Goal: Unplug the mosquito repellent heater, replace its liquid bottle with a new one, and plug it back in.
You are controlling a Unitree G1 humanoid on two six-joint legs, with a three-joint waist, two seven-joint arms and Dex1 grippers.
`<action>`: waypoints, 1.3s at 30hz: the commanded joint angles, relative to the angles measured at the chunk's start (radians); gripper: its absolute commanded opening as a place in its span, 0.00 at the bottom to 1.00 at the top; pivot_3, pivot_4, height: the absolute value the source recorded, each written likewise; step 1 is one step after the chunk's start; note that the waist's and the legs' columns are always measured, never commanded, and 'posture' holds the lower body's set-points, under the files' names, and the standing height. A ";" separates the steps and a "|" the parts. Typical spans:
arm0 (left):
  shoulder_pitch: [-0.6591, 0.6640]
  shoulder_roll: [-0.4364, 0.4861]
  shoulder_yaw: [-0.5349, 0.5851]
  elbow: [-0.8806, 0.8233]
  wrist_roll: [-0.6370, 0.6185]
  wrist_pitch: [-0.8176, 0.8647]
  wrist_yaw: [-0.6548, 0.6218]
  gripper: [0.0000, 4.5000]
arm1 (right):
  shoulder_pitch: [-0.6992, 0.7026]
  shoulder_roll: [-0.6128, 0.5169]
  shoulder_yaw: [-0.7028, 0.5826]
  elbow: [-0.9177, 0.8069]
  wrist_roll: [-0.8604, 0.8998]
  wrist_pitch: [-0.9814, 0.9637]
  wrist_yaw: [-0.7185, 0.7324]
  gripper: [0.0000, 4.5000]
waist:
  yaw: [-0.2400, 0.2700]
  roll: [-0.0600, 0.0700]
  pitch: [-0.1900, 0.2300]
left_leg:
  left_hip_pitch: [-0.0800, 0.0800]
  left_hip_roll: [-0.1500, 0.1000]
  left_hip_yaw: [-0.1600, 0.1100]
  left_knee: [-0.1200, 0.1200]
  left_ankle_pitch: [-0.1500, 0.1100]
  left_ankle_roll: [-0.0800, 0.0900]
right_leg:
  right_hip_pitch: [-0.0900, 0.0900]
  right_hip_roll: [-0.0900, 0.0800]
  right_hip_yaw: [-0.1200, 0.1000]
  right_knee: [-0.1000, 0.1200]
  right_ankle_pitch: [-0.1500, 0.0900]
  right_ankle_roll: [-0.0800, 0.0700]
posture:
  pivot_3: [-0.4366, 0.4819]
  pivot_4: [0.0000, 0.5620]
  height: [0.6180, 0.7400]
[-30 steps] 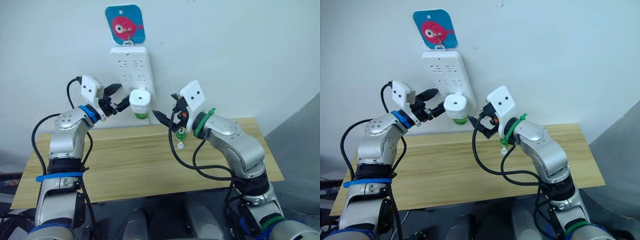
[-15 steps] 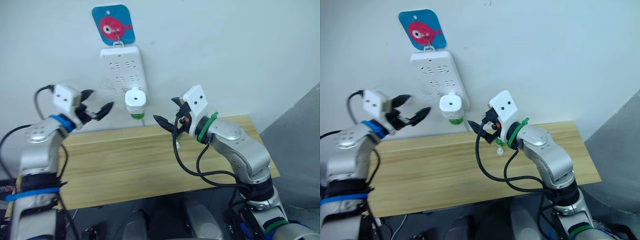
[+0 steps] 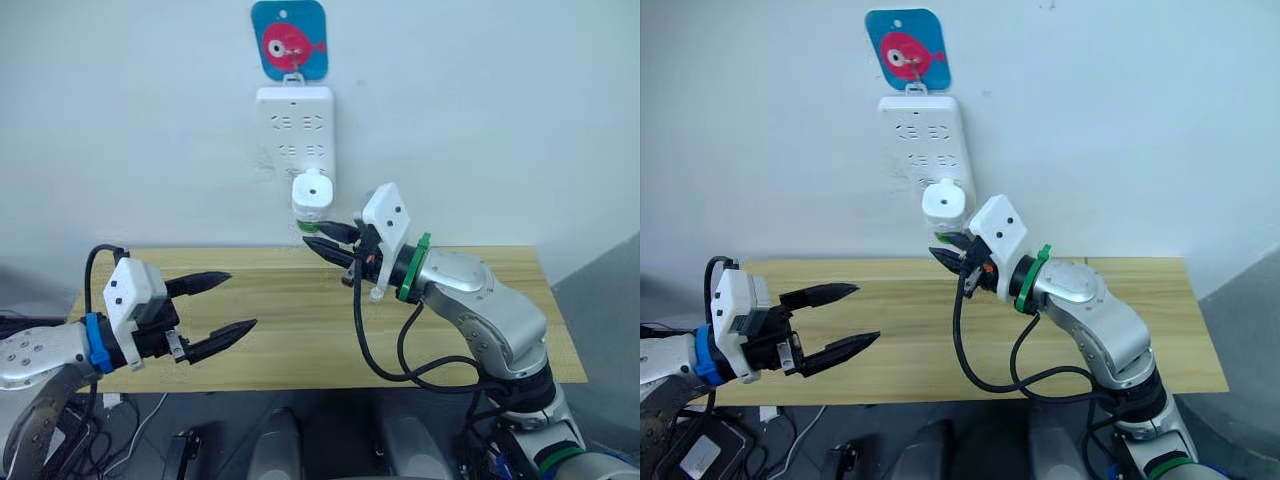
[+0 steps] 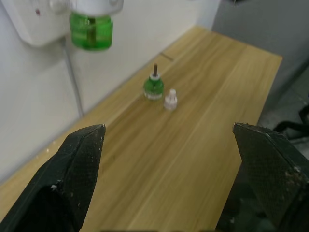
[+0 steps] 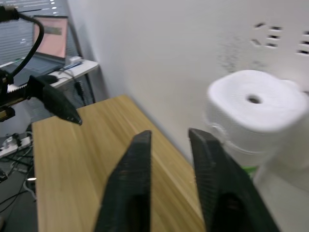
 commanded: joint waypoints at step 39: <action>-0.070 -0.024 -0.100 -0.015 0.032 -0.054 0.039 1.00 | -0.077 0.096 0.000 0.177 -0.151 -0.122 -0.148 0.01 | 0.001 0.000 0.000 | 0.000 0.000 0.001 0.001 0.001 -0.001 | 0.000 0.001 0.001 0.002 0.003 0.000 | 0.44 0.36 0.88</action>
